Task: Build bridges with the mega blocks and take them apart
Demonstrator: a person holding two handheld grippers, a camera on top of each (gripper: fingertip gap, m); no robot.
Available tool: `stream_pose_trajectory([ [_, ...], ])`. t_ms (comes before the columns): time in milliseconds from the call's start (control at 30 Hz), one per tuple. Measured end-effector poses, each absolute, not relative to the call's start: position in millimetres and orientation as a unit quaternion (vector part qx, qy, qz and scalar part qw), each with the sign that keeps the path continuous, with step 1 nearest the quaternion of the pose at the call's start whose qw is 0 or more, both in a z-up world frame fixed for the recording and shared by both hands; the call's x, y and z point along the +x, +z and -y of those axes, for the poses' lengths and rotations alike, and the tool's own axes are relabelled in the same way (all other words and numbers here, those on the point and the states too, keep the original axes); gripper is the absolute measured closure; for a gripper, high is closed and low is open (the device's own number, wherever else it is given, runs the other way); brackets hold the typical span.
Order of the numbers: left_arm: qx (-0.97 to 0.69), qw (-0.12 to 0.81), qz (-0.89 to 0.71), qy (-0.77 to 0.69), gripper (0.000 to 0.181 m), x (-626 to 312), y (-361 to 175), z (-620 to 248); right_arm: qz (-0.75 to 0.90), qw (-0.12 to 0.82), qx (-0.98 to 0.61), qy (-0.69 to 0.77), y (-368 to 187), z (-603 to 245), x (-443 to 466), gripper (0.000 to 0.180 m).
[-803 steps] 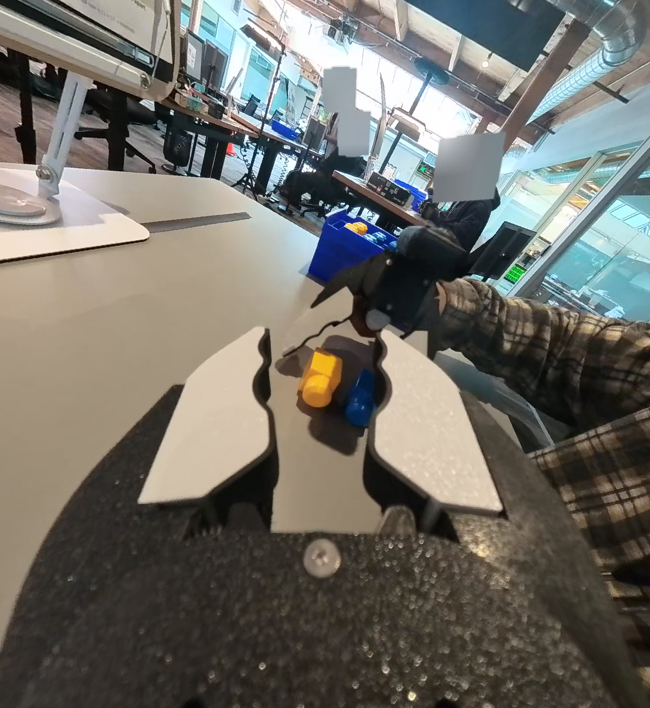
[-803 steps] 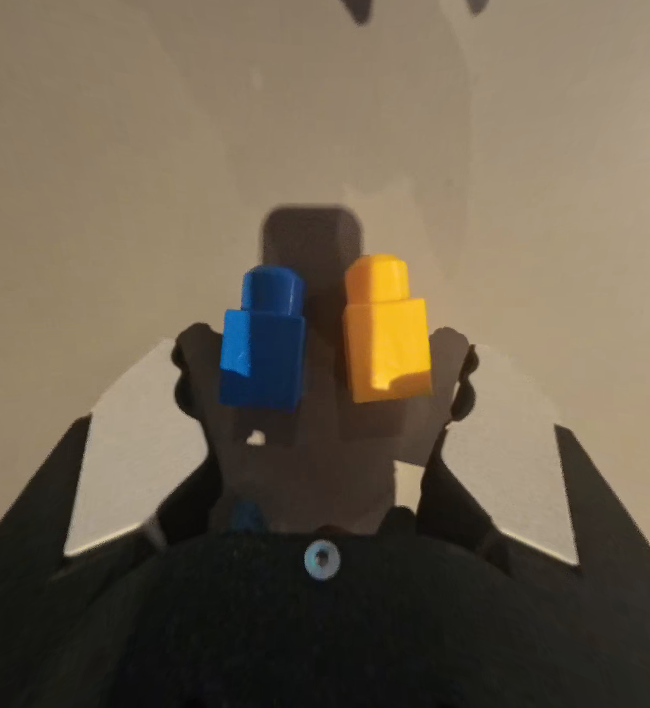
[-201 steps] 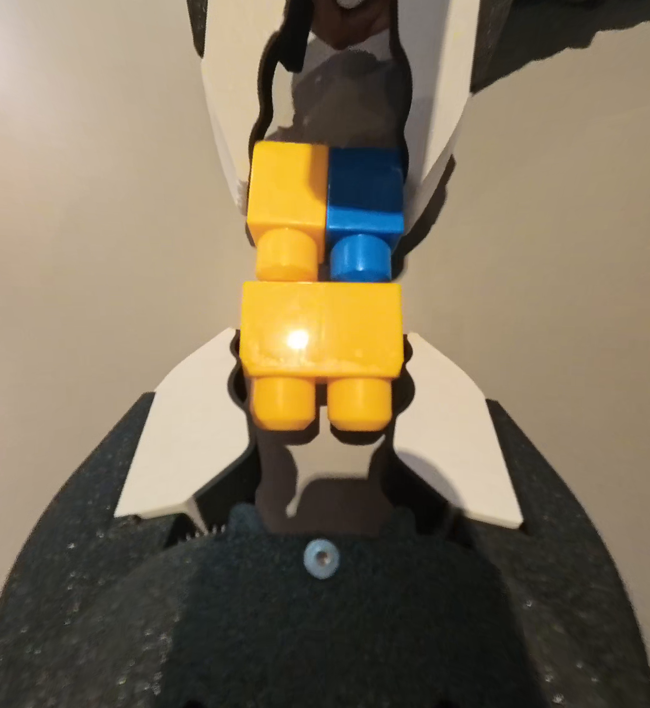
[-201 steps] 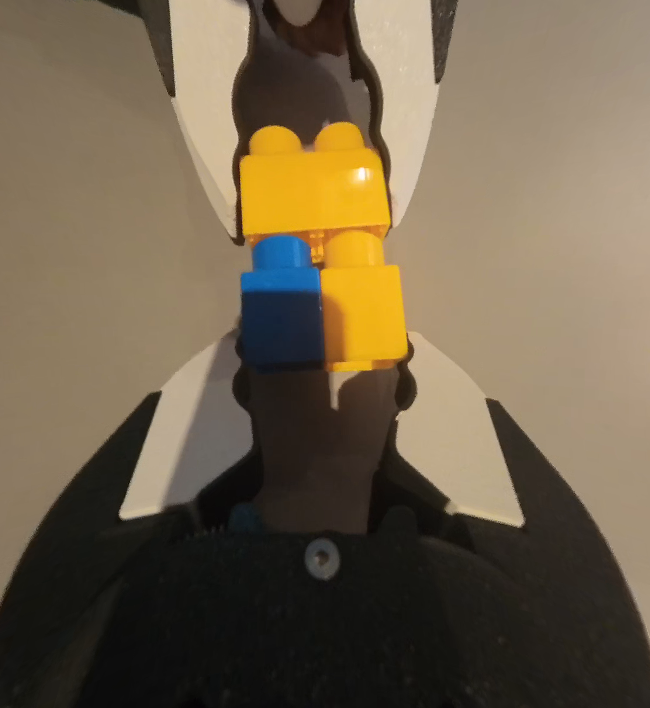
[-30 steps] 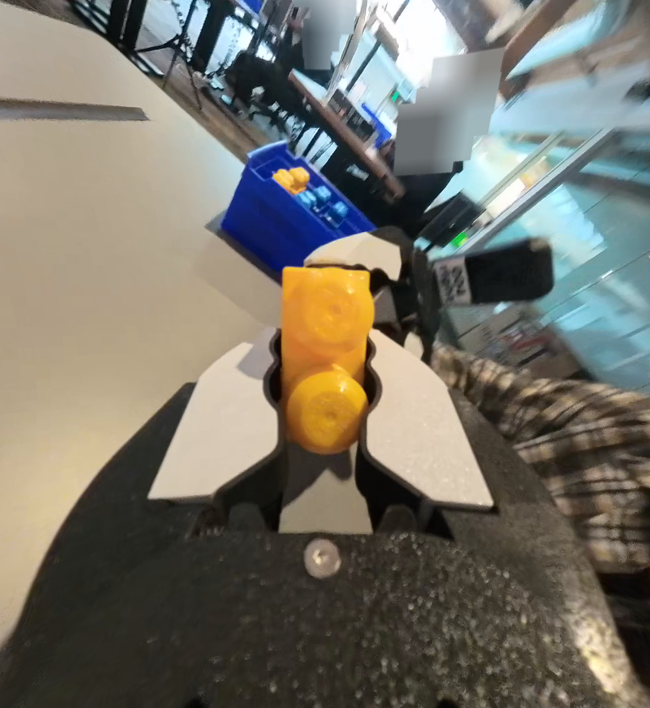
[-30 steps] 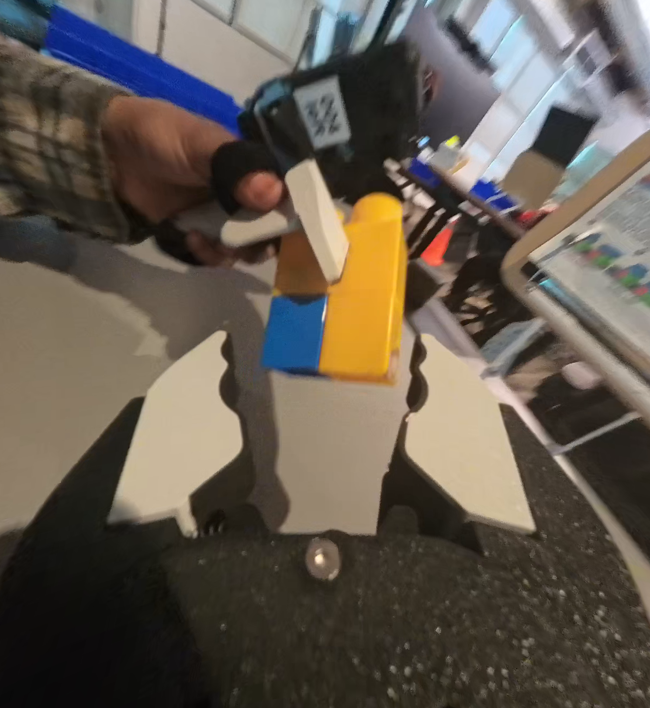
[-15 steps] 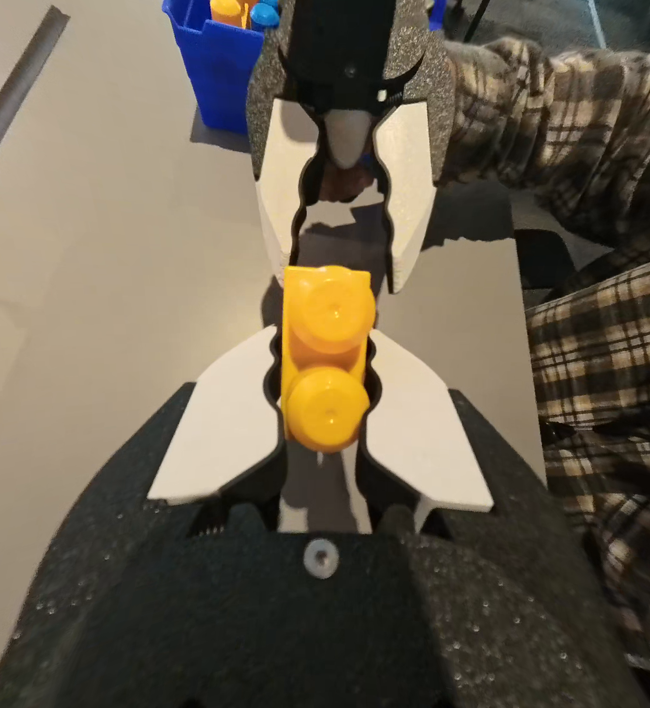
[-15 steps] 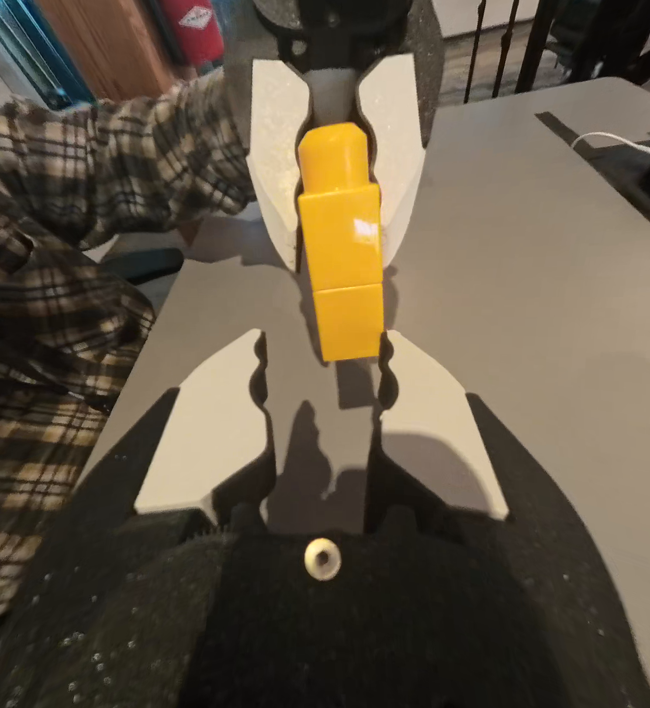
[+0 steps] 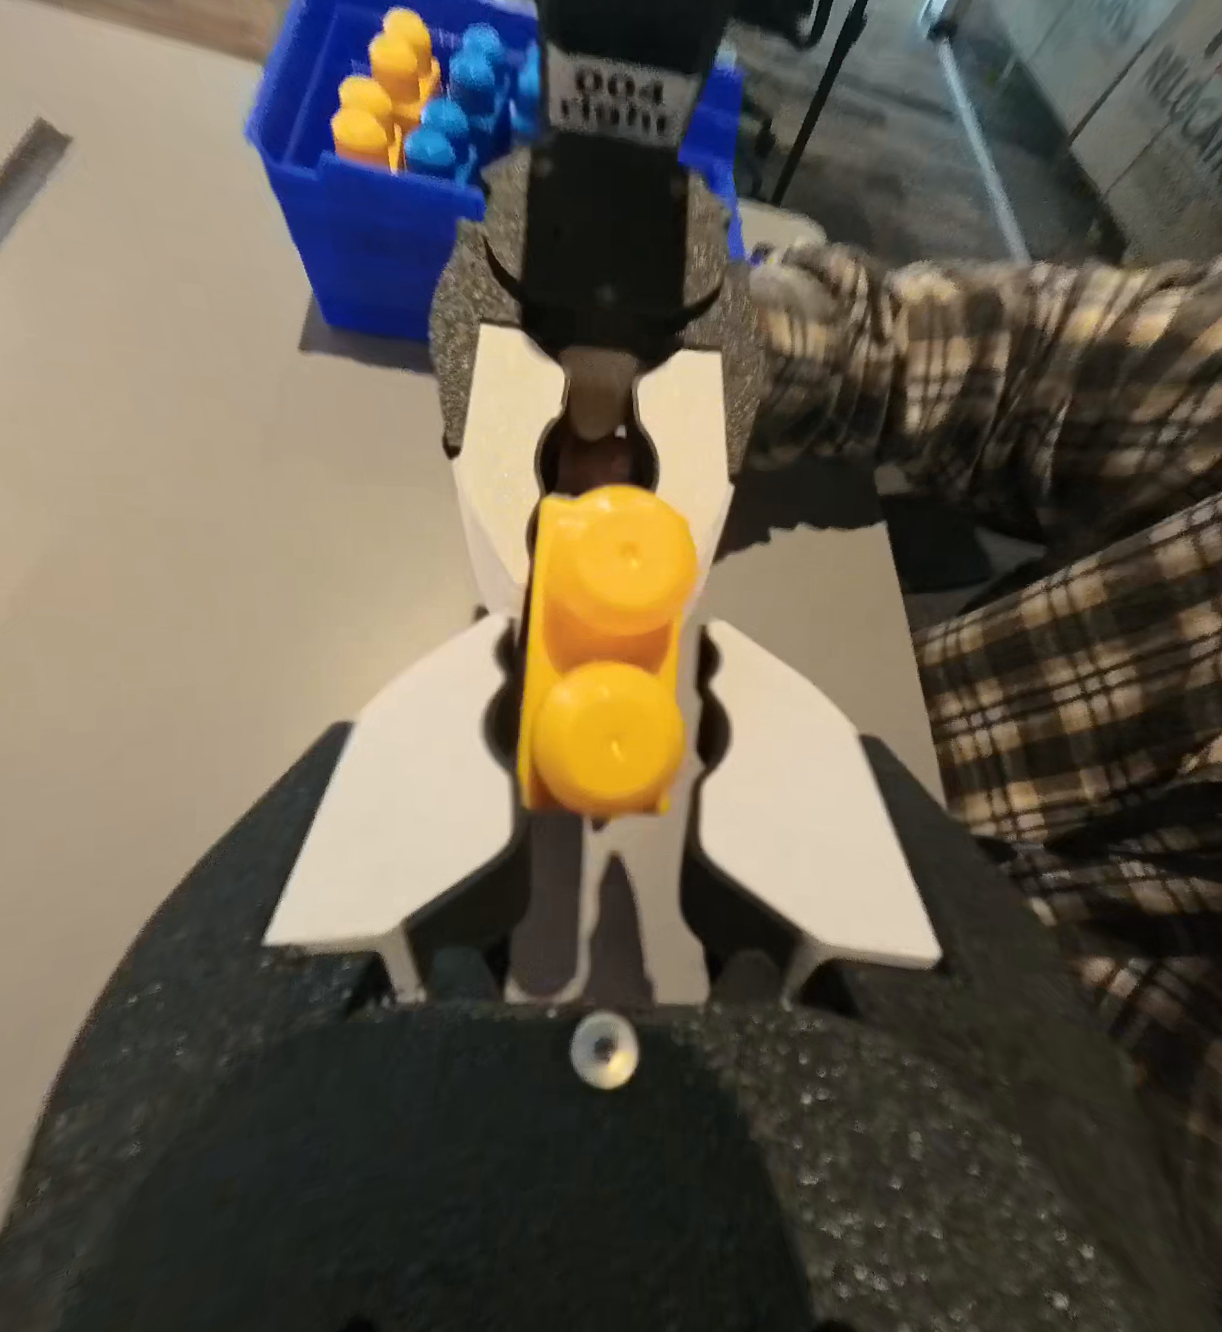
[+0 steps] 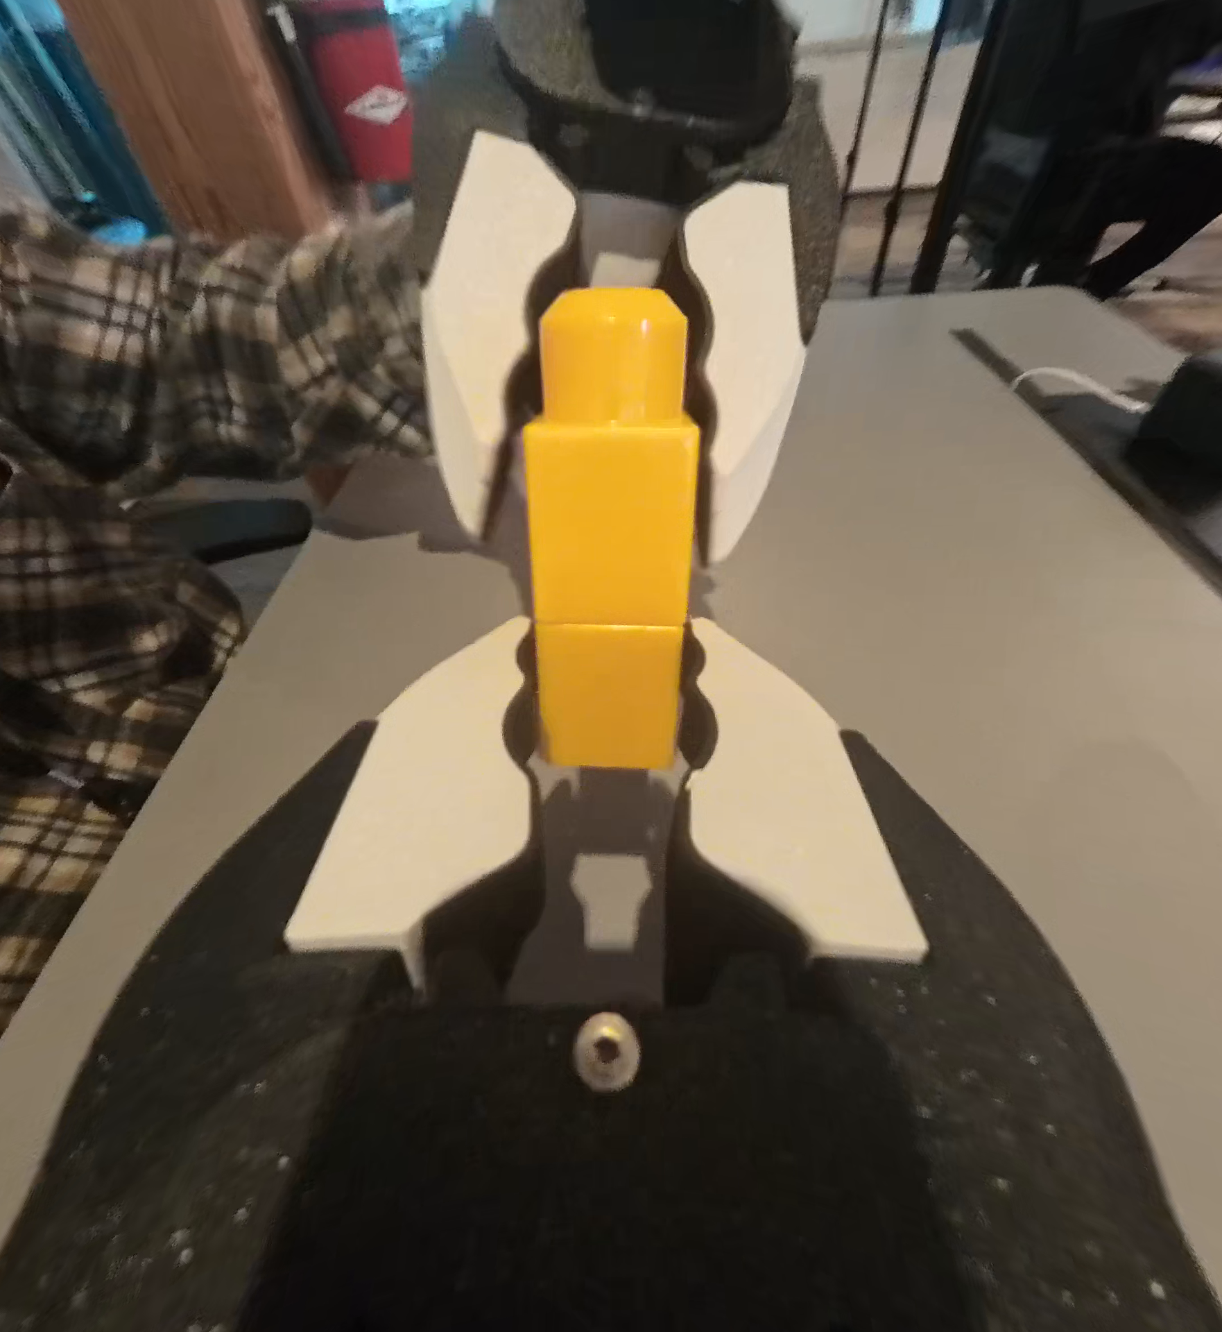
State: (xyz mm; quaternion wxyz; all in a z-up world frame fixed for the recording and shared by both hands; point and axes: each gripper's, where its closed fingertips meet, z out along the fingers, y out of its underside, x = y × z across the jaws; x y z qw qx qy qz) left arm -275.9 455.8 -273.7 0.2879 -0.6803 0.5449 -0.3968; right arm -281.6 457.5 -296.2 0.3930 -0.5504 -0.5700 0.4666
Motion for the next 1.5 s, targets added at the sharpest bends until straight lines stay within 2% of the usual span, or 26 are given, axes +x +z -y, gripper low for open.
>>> stream_pose_trajectory([
  [33,-0.676,0.306,-0.527,-0.415,0.114,-278,-269,-458,0.556,0.41,-0.546,0.474,-292,-460,-279,0.144],
  [100,-0.649,0.342,-0.491,-0.469,0.109,-281,-258,-459,0.52,0.425,-0.533,0.515,-282,-461,-272,0.144],
  [233,-0.604,0.369,-0.432,-0.559,0.119,-278,-251,-458,0.483,0.423,-0.522,0.562,-281,-459,-269,0.143],
  [333,-0.601,0.37,-0.433,-0.56,0.124,-267,-262,-455,0.471,0.421,-0.522,0.574,-281,-457,-272,0.143],
  [400,-0.601,0.392,-0.431,-0.546,0.142,-265,-264,-459,0.468,0.414,-0.521,0.581,-282,-455,-274,0.143],
  [500,-0.601,0.407,-0.441,-0.527,0.144,-265,-269,-458,0.481,0.4,-0.535,0.567,-290,-455,-272,0.142],
  [567,-0.603,0.419,-0.456,-0.502,0.144,-267,-275,-457,0.503,0.376,-0.588,0.51,-304,-465,-263,0.108],
  [600,-0.606,0.425,-0.463,-0.488,0.144,-268,-279,-457,0.522,0.369,-0.603,0.479,-305,-467,-254,0.105],
  [733,-0.628,0.419,-0.476,-0.451,0.144,-270,-303,-462,0.625,0.34,-0.623,0.326,-282,-474,-227,0.118],
  [900,-0.647,0.398,-0.48,-0.438,0.144,-268,-315,-463,0.735,0.243,-0.612,0.162,-271,-474,-238,0.116],
  [1167,-0.636,0.408,-0.493,-0.432,0.144,-270,-313,-454,0.782,0.132,-0.592,0.144,-293,-457,-272,0.126],
  [1300,-0.629,0.416,-0.495,-0.432,0.144,-271,-308,-452,0.779,0.104,-0.602,0.139,-304,-454,-274,0.143],
  [1433,-0.616,0.422,-0.481,-0.46,0.143,-268,-301,-450,0.772,0.104,-0.611,0.139,-297,-452,-270,0.143],
  [1467,-0.62,0.424,-0.473,-0.461,0.135,-267,-300,-452,0.772,0.114,-0.612,0.132,-292,-454,-266,0.144],
  [1500,-0.625,0.427,-0.466,-0.457,0.119,-268,-301,-455,0.767,0.124,-0.617,0.125,-286,-457,-260,0.144],
])
